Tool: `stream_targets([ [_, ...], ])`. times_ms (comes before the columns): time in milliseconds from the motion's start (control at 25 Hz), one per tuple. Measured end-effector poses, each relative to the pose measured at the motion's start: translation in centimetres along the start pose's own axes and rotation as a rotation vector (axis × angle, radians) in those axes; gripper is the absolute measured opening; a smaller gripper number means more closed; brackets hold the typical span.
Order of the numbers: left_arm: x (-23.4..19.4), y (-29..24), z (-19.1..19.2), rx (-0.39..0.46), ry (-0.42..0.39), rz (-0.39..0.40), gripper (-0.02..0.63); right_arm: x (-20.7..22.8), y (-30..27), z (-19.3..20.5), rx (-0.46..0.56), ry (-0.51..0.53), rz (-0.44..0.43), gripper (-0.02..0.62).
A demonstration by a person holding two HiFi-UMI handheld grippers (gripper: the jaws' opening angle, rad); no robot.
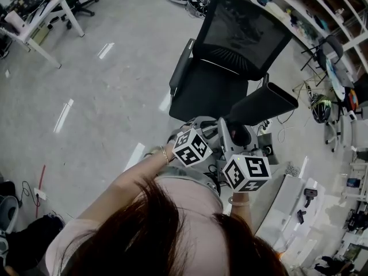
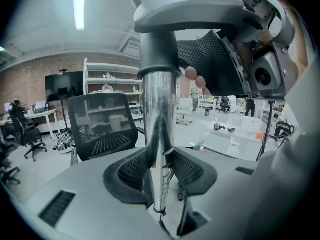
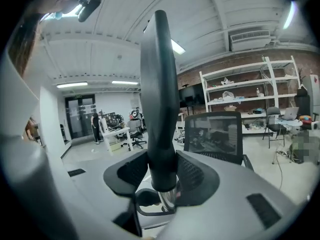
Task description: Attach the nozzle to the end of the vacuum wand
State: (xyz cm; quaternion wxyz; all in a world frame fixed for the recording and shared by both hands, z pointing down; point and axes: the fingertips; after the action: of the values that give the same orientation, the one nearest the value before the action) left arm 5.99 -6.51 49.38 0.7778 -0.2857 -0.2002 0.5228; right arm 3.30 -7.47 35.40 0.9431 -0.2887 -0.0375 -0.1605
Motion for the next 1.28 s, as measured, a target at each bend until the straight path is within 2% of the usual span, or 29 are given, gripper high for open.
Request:
stream_targets([
  [40,0.1,0.0,0.0,0.005,-0.002,0.011,0.152,-0.1,0.1,0.1,-0.004,0.005,-0.029,0.187],
  [240,0.9,0.2,0.2,0.023,-0.030,0.067,0.152,-0.9,1.0,0.9,-0.073,0.105,-0.295,0.187],
  [440,0.9,0.4,0.3,0.021,-0.044,0.089,0.152,-1.3,1.0,1.1,-0.133,0.178,-0.436,0.187],
  [560,0.7,0.4,0.1,0.021,-0.038,0.085,0.152,-1.2,0.7,0.9,-0.125,0.194,-0.383,0.187],
  [720,0.2,0.3,0.0,0.012,-0.026,0.044,0.152,-0.7,0.3,0.6,-0.053,0.122,-0.205,0.181],
  [880,0.0,0.4,0.2,-0.001,-0.027,0.022,0.152,-0.5,0.4,0.8,-0.044,0.035,-0.011,0.174],
  [960,0.2,0.4,0.3,-0.003,-0.025,0.022,0.152,-0.6,0.5,1.1,-0.035,0.021,0.037,0.172],
  [1000,0.2,0.4,0.4,-0.002,-0.025,0.026,0.152,-0.6,0.5,1.2,-0.039,0.026,0.030,0.172],
  [1080,0.3,0.5,0.5,0.007,-0.026,0.042,0.152,-0.9,0.5,1.4,-0.066,0.055,-0.051,0.173],
  [1280,0.3,1.2,0.8,0.015,-0.041,0.099,0.152,-2.2,1.0,1.0,-0.114,0.178,-0.380,0.173],
])
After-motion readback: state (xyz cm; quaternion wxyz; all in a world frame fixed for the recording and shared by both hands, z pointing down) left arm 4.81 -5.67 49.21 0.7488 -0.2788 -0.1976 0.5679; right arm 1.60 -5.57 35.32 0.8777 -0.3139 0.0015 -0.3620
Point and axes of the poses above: the fingertips, and each gripper's own axes: y backward along the fingers, x to its right, z out of its underside, and after that the axes turned 14 degrees about -x, right-handed
